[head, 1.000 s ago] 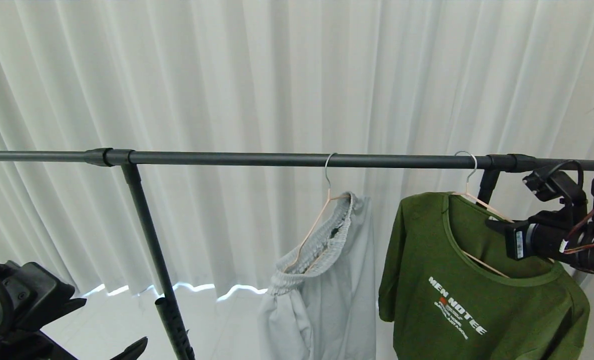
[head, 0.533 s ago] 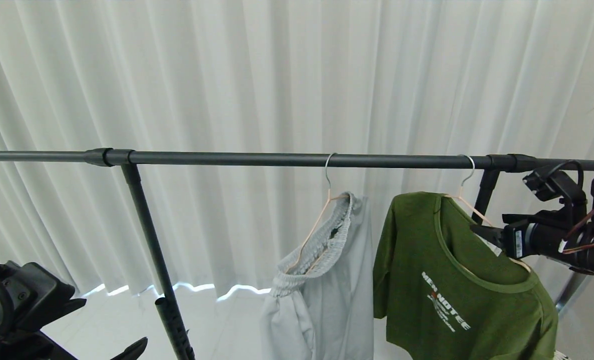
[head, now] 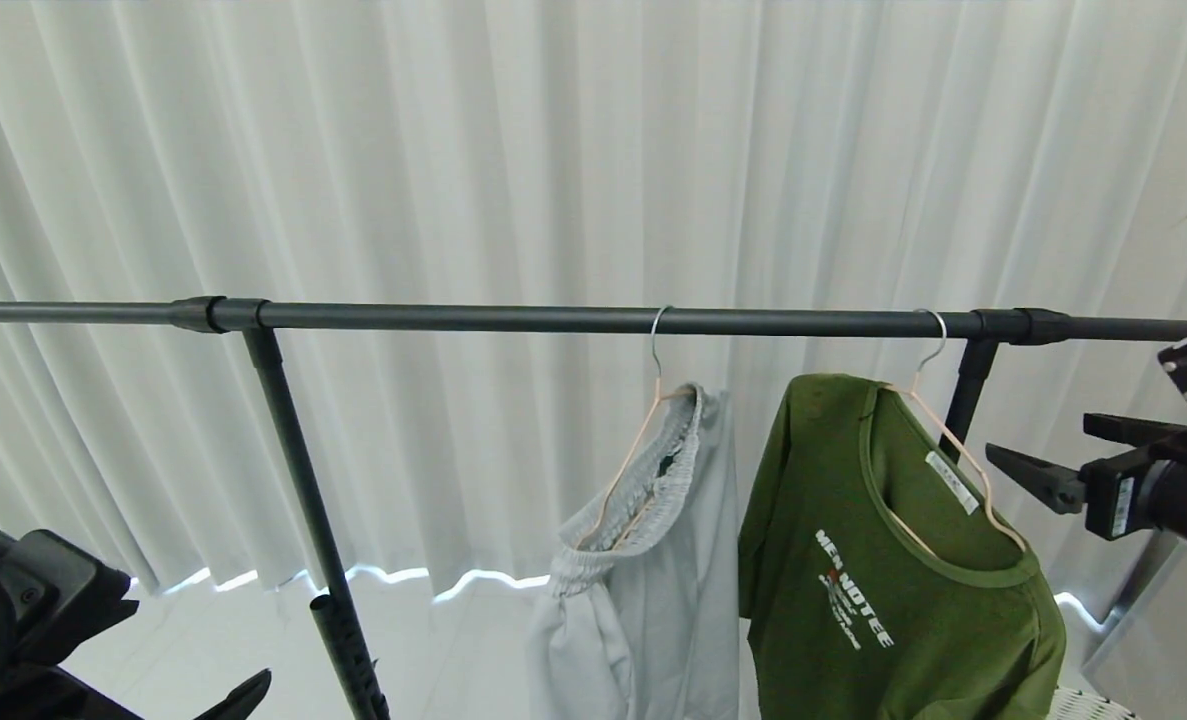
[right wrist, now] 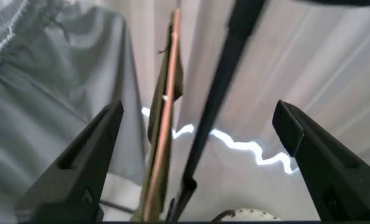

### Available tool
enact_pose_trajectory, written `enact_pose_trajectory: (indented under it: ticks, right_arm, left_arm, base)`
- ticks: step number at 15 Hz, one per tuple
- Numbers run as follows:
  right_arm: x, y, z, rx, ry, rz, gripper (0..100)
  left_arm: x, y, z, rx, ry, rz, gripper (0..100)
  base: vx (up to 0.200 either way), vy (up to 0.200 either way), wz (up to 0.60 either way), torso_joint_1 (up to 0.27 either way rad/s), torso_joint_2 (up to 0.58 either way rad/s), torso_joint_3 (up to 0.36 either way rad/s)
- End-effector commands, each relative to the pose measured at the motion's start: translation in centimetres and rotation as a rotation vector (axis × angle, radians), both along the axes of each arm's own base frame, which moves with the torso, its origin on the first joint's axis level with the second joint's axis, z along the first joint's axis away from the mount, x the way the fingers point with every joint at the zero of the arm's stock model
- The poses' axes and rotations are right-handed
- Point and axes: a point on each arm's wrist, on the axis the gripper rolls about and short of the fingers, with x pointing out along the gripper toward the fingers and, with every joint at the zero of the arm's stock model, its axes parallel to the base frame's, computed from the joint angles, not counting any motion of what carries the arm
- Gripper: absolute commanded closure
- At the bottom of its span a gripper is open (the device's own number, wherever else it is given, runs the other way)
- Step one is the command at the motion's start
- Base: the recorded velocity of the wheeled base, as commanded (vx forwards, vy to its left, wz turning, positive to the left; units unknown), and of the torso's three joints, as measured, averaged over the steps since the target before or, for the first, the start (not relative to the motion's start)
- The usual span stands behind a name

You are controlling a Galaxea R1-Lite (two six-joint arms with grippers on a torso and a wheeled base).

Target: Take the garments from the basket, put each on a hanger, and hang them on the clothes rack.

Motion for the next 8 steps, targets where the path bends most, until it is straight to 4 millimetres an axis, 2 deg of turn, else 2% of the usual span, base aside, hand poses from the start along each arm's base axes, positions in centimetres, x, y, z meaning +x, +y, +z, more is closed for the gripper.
enact_pose_trajectory:
  ticks: [1, 3, 8]
  right_arm:
    - [-2.8, -1.0, 0.8, 0.004, -0.073, -0.039, 0]
    - [-3.6, -1.2, 0.7, 0.004, -0.08, -0.048, 0]
    - [-4.8, -2.0, 0.4, -0.023, -0.099, -0.1, 0]
  left_arm:
    - [0.0, 0.5, 0.0, -0.004, -0.025, 0.053, 0]
    - [-0.3, 1.0, -0.2, -0.005, -0.048, 0.104, 0]
    - [-2.7, 1.6, -1.3, 0.021, -0.116, 0.148, 0]
  base:
    - [-0.2, 0.0, 0.0, 0.002, 0.0, 0.002]
    - [-0.2, 0.0, 0.0, 0.015, 0.0, -0.002]
    - [-0.2, 0.0, 0.0, 0.0, 0.01, 0.001]
